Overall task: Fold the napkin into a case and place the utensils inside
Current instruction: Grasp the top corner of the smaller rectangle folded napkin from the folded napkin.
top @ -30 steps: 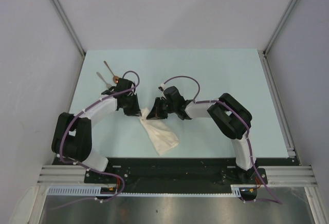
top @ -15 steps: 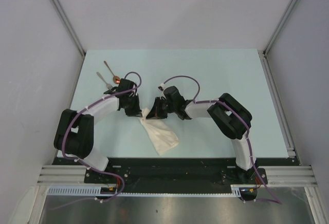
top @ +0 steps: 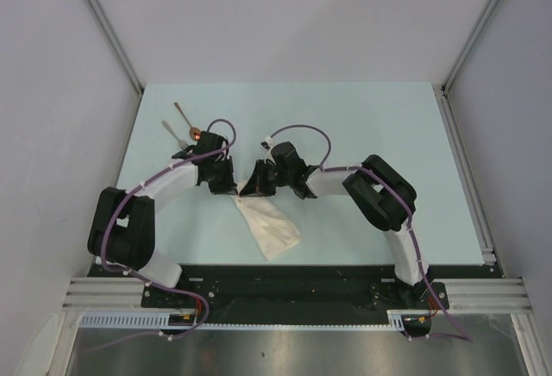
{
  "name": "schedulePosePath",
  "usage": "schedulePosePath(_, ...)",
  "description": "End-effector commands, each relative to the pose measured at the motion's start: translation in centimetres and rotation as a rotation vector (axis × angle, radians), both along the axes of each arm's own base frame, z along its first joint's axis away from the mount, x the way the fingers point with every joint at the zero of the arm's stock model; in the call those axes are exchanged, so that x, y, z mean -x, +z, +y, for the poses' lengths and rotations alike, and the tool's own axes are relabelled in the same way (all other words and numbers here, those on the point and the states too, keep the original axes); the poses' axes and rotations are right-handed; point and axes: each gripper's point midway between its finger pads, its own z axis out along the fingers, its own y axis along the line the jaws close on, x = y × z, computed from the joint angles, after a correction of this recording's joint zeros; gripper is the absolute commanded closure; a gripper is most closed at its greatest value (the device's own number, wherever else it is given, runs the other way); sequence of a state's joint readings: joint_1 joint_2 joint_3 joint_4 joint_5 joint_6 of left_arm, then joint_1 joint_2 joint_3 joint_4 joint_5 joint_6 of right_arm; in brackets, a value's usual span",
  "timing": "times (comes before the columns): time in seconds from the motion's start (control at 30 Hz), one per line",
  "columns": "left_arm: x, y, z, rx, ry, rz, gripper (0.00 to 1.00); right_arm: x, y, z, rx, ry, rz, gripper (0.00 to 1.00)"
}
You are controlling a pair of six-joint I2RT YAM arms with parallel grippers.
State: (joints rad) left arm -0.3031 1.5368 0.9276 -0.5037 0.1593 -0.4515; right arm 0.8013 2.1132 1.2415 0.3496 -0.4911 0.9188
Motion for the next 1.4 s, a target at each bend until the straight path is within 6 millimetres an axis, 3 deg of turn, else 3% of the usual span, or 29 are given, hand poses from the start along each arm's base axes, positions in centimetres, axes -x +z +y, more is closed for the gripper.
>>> schedulePosePath(0.0,-0.6,2.0,-0.5,0.020,-0.015,-0.065,1.00,-0.5,0.3,1.1,-0.034,0.013,-0.013,0.95)
schedulePosePath(0.13,-0.6,2.1,-0.7,0.028,-0.018,-0.065,1.00,-0.4,-0.1,1.0,-0.030,0.012,-0.009,0.95)
schedulePosePath(0.27,-0.1,2.1,-1.6,0.083,-0.025,-0.051,1.00,0.2,-0.3,2.3,-0.065,0.021,0.002,0.95)
schedulePosePath(0.3,0.1,2.1,-1.8,0.089,-0.028,-0.050,1.00,0.2,-1.3,2.5,-0.059,0.013,0.014,0.96)
schedulePosePath(0.33,0.3,1.9,-2.0,0.096,-0.026,-0.042,1.00,-0.3,-0.5,3.5,-0.093,0.003,0.015,0.96)
schedulePosePath(0.43,0.8,1.4,-2.0,0.102,-0.004,-0.029,1.00,-0.8,-0.8,5.0,-0.144,-0.019,0.058,0.96)
schedulePosePath(0.53,0.8,1.4,-1.6,0.085,0.014,-0.044,1.00,-1.2,0.5,5.1,-0.177,-0.015,0.056,0.96)
schedulePosePath(0.6,0.6,1.6,-1.4,0.073,0.014,-0.051,1.00,-0.9,0.7,4.3,-0.149,-0.002,0.040,0.96)
schedulePosePath(0.63,0.6,1.6,-1.3,0.069,0.015,-0.055,1.00,-0.9,2.5,3.8,-0.160,-0.001,0.012,0.95)
schedulePosePath(0.77,0.4,1.7,-1.2,0.063,0.015,-0.062,1.00,-0.7,3.4,1.3,-0.119,-0.011,-0.018,0.96)
schedulePosePath(0.97,0.4,2.1,-1.1,0.062,0.014,-0.072,1.00,0.1,1.9,-0.2,-0.081,-0.013,-0.001,0.95)
schedulePosePath(1.37,0.5,2.2,-1.2,0.070,0.015,-0.068,1.00,1.1,-0.1,0.6,-0.066,0.011,0.024,0.96)
